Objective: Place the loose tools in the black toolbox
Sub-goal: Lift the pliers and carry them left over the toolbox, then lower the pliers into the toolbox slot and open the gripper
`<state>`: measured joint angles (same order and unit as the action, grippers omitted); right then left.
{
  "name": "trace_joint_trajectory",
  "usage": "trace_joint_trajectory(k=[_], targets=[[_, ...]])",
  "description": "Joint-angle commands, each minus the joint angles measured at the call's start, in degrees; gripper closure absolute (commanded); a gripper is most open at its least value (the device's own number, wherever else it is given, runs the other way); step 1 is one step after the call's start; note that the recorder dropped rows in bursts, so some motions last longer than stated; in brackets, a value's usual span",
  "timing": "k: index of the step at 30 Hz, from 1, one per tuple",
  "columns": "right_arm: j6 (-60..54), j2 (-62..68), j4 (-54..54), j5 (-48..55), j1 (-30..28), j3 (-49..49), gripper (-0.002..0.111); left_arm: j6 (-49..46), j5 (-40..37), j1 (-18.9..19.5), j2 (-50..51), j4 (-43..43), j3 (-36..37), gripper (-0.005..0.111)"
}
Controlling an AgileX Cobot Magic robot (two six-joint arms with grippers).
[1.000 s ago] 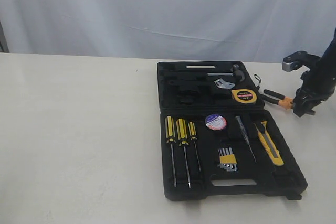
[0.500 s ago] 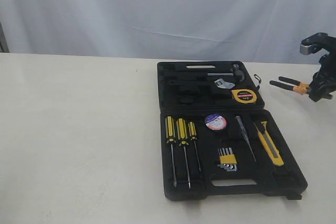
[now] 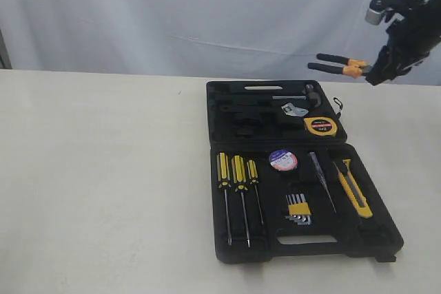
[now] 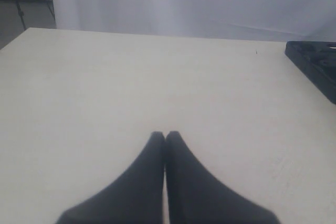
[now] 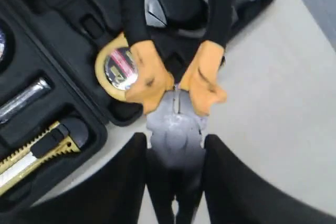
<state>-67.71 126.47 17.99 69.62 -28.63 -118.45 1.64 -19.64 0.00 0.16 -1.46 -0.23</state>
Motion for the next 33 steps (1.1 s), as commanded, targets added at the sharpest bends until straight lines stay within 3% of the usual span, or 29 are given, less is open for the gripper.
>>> trace_joint_trajectory(k=[1,9,13,33], targets=[[-8.9,-0.7,1.2,0.3,4.6,-0.7,0.109,0.1,0.1,-0.4,-0.2,-0.2,0.2,0.107],[-22.1,2.4,1.4,-2.3,14.3,-0.7,0.109,0.1,0.1,-0.4,-0.2,-0.4,0.2,0.107],[-20.8,5.3,0.7,-6.0,16.8,-0.7,0.109,0.1,0.1,-0.4,-0.2,-0.4,0.2,0.107],[-20.5,10.6,0.9,-6.4,16.9,-0.7,0.109,0.1,0.1,-0.4,-0.2,-0.4,0.2,0.107]])
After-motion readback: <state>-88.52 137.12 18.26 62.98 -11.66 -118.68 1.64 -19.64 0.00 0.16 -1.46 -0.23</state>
